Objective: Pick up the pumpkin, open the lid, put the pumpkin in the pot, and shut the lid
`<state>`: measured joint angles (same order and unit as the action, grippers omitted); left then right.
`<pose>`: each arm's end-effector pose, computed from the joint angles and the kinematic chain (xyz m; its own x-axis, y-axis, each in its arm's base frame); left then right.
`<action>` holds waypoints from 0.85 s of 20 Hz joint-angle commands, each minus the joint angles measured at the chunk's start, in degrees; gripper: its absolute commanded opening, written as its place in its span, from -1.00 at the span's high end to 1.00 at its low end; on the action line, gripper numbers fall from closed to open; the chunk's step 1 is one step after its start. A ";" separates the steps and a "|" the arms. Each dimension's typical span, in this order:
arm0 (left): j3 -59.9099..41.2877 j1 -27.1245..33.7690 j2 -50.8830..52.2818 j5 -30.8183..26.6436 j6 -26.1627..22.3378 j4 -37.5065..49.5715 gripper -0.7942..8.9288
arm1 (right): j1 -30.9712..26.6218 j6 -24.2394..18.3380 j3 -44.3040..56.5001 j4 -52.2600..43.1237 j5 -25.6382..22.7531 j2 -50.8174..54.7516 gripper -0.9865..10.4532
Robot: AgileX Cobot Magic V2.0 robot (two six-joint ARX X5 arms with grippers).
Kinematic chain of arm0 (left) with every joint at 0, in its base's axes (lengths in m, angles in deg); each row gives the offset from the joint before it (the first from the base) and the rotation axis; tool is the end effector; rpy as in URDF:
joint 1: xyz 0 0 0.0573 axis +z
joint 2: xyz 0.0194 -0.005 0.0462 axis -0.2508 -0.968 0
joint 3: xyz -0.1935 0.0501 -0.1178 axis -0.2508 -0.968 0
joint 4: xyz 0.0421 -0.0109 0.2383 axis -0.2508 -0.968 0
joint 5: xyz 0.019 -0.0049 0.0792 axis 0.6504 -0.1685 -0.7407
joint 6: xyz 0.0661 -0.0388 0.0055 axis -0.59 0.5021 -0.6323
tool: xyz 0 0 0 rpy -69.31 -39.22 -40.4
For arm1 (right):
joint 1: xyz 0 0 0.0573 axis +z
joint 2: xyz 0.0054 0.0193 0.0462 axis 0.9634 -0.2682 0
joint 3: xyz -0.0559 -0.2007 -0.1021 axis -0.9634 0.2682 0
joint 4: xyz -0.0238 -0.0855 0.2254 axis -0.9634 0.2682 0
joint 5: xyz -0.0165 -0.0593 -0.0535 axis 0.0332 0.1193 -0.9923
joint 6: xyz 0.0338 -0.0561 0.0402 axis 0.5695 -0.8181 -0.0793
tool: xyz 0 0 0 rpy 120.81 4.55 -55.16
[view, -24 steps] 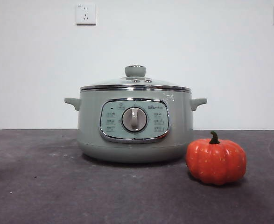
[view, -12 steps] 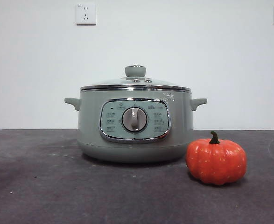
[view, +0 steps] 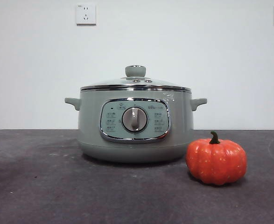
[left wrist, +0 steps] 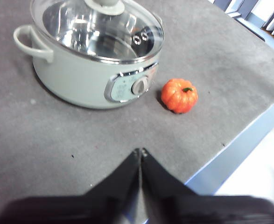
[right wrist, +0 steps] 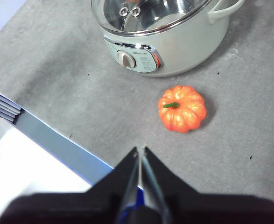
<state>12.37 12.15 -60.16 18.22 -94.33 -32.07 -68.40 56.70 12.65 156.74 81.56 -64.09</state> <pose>0.1147 -0.0429 0.2750 0.5980 -0.6407 -0.4815 0.5991 0.7564 -0.2625 0.1154 0.0446 0.2971 0.5311 0.5798 -0.6179 -0.5426 0.7928 0.2776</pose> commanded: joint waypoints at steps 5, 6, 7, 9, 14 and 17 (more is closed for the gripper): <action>0.04 0.09 0.04 -0.04 -1.03 0.02 -0.64 | 0.15 1.05 -0.02 -0.33 0.22 -0.87 -0.38; 0.04 0.09 0.04 -0.07 -1.03 0.02 -0.64 | 0.33 1.05 -0.02 -0.33 0.22 -1.22 -0.38; 0.04 0.09 0.04 -0.04 -1.03 0.02 -0.64 | 0.72 1.05 -0.02 -0.33 0.22 -1.51 -0.38; 0.04 0.09 0.04 -0.04 -1.01 0.02 -0.64 | 2.32 1.05 -0.02 -0.37 0.07 -2.89 -0.38; 0.04 0.09 0.04 -0.02 -0.83 0.02 -0.64 | 9.07 1.03 -0.02 -3.82 -1.42 -10.69 -0.38; 0.04 0.09 0.04 -0.02 -0.83 0.02 -0.64 | 14.05 0.55 -0.02 -7.50 -8.76 -17.73 -0.38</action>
<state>12.37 12.15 -60.16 18.17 -94.72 -32.18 -54.89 57.57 12.65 149.51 73.36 -81.29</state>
